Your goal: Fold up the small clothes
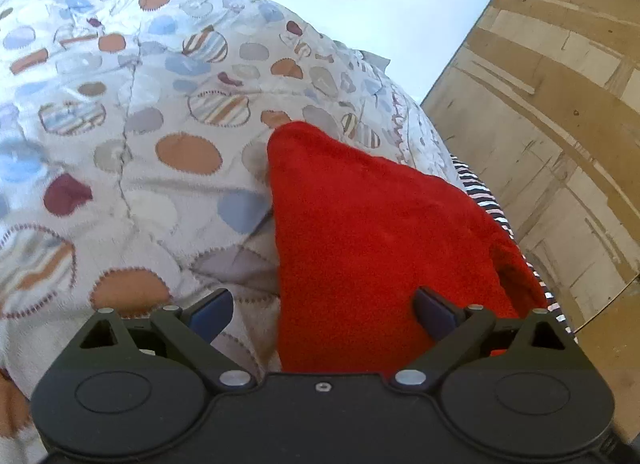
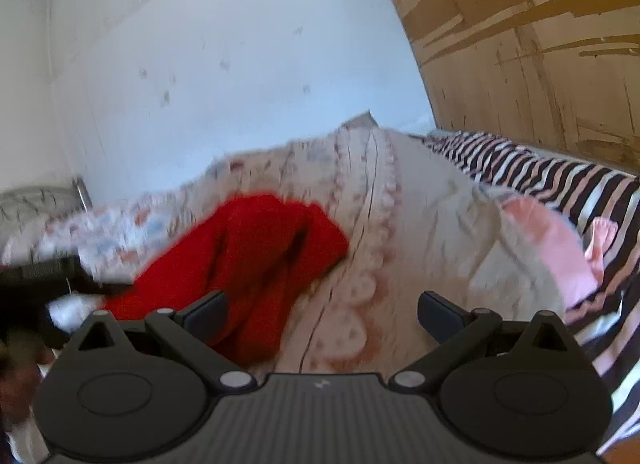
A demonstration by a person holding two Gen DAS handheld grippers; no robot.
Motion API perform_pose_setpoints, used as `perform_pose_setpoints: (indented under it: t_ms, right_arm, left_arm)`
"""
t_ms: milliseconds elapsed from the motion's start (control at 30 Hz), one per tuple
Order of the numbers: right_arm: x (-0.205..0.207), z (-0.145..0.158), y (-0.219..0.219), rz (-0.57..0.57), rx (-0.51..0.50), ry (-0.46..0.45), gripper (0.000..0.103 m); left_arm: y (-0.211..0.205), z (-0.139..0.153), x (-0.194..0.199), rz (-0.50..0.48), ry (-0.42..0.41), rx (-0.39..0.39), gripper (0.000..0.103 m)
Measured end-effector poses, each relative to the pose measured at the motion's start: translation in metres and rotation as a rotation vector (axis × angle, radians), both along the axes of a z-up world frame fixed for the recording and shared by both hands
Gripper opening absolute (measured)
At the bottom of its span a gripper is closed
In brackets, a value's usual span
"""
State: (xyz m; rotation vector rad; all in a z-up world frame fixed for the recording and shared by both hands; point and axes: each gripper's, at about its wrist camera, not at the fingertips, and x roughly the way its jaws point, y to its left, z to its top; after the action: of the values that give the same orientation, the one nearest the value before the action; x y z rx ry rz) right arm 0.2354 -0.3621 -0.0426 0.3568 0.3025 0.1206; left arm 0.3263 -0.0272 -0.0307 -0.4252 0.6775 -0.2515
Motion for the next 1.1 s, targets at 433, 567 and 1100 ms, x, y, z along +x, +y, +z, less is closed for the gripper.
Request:
perform_pose_setpoints:
  t_ms: [433,567,1100]
  right_arm:
    - [0.180,0.040,-0.004,0.215,0.006,0.192,0.041]
    - [0.187,0.034,0.004,0.251,-0.028,0.172,0.010]
    - [0.172,0.030,-0.009,0.167,-0.060,0.108,0.043]
  left_arm:
    - [-0.004,-0.015,-0.006,0.003,0.014,-0.056,0.098]
    - [-0.004,-0.016,-0.004,-0.003,0.018,-0.068,0.098]
    - [-0.018,-0.022,0.005,-0.029,0.022,-0.050,0.099]
